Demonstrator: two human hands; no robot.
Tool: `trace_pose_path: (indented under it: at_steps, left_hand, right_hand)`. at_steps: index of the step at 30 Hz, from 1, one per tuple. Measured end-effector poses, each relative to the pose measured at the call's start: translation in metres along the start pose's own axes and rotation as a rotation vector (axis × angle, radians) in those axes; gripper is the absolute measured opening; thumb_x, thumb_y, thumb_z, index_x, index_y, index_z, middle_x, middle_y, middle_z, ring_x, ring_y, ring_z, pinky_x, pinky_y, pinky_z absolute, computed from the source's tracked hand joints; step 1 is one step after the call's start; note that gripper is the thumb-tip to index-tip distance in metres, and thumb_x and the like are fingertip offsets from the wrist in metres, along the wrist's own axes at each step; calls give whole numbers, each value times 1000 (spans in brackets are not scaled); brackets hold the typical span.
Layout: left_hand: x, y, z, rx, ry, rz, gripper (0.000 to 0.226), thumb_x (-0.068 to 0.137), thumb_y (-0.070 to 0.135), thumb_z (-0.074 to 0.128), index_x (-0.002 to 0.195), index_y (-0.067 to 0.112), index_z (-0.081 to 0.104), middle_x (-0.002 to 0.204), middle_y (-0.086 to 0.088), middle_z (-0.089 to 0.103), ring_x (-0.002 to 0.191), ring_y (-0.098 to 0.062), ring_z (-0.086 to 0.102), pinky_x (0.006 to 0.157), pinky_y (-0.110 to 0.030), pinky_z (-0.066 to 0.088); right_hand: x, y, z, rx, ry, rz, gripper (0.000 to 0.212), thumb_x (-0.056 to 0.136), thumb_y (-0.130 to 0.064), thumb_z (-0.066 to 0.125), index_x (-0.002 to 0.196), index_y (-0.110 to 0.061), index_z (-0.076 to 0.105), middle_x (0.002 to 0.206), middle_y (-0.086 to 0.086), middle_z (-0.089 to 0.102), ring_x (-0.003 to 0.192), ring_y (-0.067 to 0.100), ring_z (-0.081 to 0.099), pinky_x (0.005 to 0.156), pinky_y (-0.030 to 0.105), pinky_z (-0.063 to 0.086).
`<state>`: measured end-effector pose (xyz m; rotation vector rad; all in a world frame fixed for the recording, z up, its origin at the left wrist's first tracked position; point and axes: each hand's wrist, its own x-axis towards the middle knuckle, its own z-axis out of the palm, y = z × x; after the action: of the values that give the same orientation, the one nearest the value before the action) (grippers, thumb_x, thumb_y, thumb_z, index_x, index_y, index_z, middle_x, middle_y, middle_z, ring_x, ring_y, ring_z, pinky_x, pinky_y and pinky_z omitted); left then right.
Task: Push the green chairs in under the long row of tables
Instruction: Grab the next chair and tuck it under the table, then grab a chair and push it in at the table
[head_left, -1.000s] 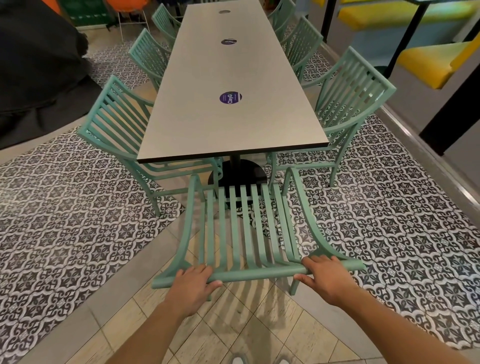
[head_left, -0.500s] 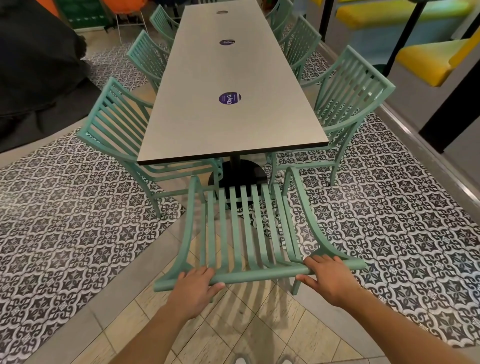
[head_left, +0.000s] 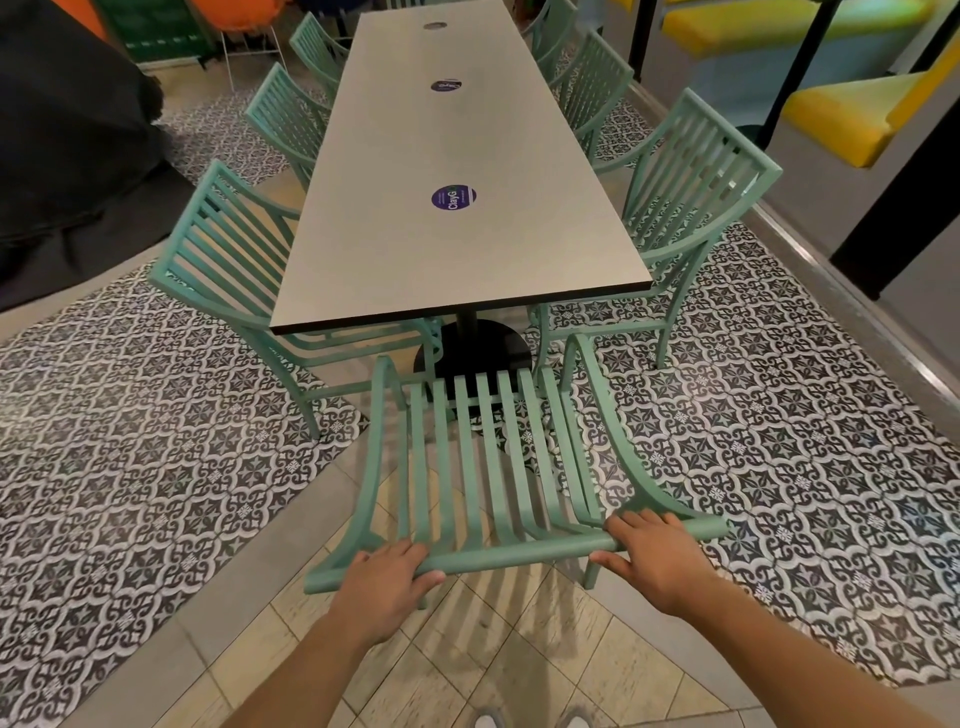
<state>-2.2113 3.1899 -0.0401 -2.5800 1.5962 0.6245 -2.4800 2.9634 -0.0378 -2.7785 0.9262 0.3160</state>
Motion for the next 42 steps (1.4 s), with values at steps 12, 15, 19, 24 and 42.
trace_pose_path:
  at_steps: [12,15,19,24,42]
  left_hand:
    - [-14,-4,-2,-1,-5,0,91,65,76,-11,120,33,48,115,15,53,112,-9,49,85,-30,31]
    - [-16,-6,-2,-7,-6,1,96,62,79,-16,118,33,48,113,15,53,110,-9,49,83,-30,29]
    - [-17,-8,-1,0,-32,6,94,63,80,-14,116,33,48,111,14,53,106,-10,51,84,-31,32]
    - [-9,-9,-7,12,-96,30,96,64,84,-8,117,32,52,108,13,52,104,-11,50,87,-32,36]
    - [178,308,-111,245,134,397,41,97,42,41,129,19,52,124,0,57,114,-20,52,98,-37,40]
  right_hand:
    - [-6,-10,4,11,-1,-8,107,60,-81,-27,123,-35,46,120,-13,54,112,13,47,91,31,32]
    - [-7,-13,6,8,2,-15,98,65,-80,-21,120,-35,46,120,-13,54,111,12,47,91,31,32]
    - [-7,-14,5,7,9,-1,107,60,-81,-29,119,-35,47,118,-14,55,110,12,48,90,30,32]
    - [-8,-15,0,64,-40,33,97,66,-84,-14,124,-37,47,121,-15,54,113,12,46,96,31,34]
    - [-23,248,-73,160,205,396,75,86,-69,13,149,-28,24,149,-3,38,135,16,37,114,41,31]
